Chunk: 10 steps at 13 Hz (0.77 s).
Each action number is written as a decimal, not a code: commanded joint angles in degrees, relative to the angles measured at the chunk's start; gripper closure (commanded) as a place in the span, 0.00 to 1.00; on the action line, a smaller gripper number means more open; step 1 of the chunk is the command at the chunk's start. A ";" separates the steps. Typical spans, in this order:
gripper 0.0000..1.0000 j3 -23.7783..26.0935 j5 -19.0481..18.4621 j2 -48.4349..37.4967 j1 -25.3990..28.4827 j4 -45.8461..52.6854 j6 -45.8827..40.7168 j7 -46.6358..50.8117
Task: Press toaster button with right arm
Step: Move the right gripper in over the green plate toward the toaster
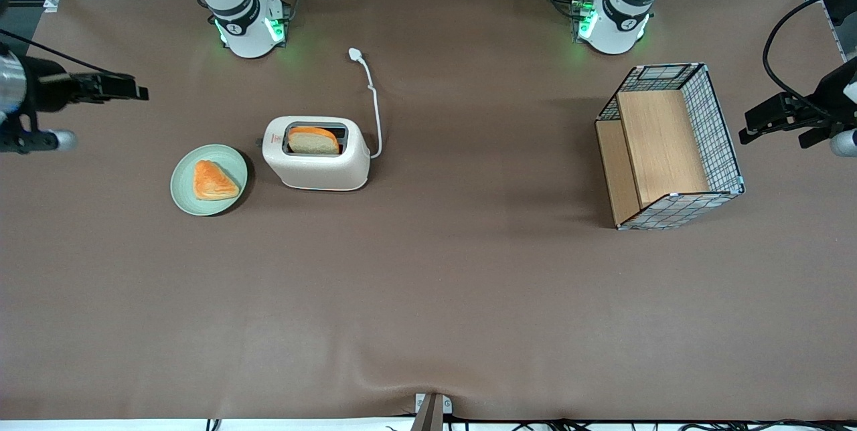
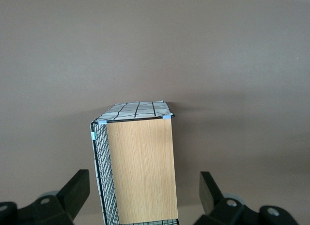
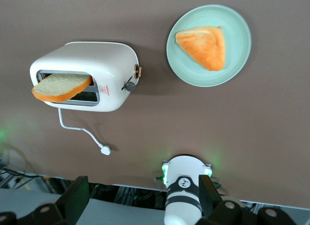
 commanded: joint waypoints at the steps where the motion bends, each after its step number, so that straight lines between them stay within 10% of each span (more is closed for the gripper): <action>1: 0.00 0.74 2.93 -0.96 -1.59 -5.38 2.62 0.82; 10: 0.00 0.74 11.72 -0.96 -1.15 -21.20 14.14 0.73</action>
